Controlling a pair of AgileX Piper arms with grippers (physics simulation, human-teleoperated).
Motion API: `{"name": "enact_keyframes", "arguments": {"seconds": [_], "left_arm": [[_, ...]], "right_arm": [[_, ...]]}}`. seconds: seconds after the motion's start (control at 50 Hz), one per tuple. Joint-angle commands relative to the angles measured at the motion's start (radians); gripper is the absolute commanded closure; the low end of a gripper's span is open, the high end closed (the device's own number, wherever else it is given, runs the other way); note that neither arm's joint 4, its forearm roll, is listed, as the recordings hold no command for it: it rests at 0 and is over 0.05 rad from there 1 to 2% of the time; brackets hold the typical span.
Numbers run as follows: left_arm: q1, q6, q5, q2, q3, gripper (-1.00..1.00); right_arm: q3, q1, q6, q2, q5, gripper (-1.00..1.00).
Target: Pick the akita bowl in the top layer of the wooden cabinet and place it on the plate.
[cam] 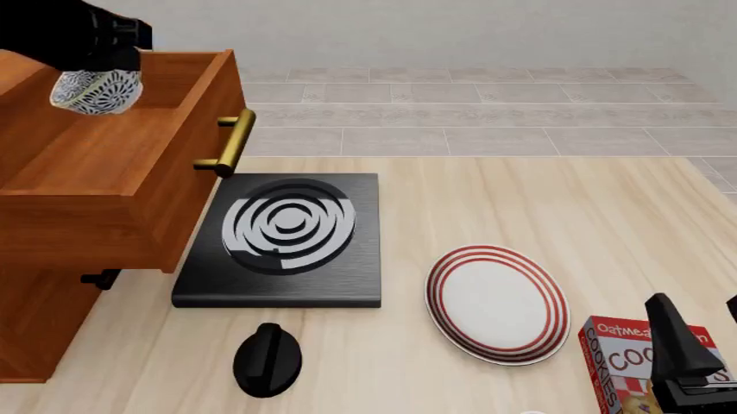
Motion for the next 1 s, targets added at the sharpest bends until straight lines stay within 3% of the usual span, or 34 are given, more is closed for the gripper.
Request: {"name": "enact_keyframes", "arguments": {"seconds": [0.02, 0.28, 0.48, 0.76, 1.0], "left_arm": [[-0.008, 0.023, 0.02, 0.01, -0.086, 1.0], [-0.041, 0.061, 0.027, 0.015, -0.143, 1.0], [-0.09, 0.104, 0.05, 0.048, -0.259, 1.0], [-0.171, 0.143, 0.031, 0.076, -0.309, 1.0], [-0.237, 0.187, -0.002, 0.06, -0.286, 1.0]], "right_arm": [[-0.001, -0.001, -0.001, 0.0, 0.0, -1.0], [0.0, -0.001, -0.001, 0.0, 0.001, -1.0], [-0.001, -0.002, -0.006, 0.001, 0.002, -1.0], [-0.002, -0.004, -0.005, 0.001, 0.0, -1.0], [-0.002, -0.004, -0.004, 0.001, 0.002, -1.0]]}}
